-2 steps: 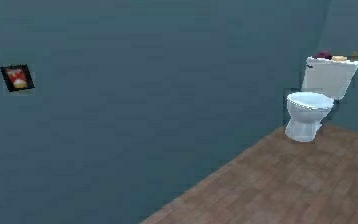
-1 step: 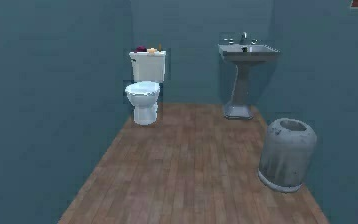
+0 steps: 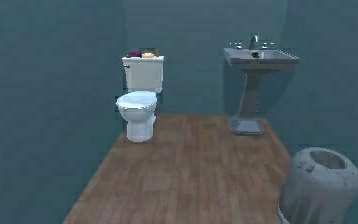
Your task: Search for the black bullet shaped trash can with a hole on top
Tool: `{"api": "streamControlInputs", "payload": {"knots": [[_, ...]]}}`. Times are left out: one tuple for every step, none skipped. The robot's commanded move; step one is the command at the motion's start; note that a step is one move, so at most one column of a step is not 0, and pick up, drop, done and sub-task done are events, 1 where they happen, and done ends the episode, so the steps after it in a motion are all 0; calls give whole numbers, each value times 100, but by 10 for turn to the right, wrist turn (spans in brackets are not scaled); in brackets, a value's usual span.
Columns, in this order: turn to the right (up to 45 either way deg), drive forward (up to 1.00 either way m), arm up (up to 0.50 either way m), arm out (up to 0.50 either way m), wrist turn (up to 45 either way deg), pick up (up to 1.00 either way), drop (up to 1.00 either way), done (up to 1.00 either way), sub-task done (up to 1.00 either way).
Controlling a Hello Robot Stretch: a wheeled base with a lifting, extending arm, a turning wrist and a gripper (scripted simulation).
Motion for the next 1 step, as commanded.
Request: {"api": "streamControlInputs", "payload": {"knots": [[450,0,0,0,0,0,0,0,0]]}}
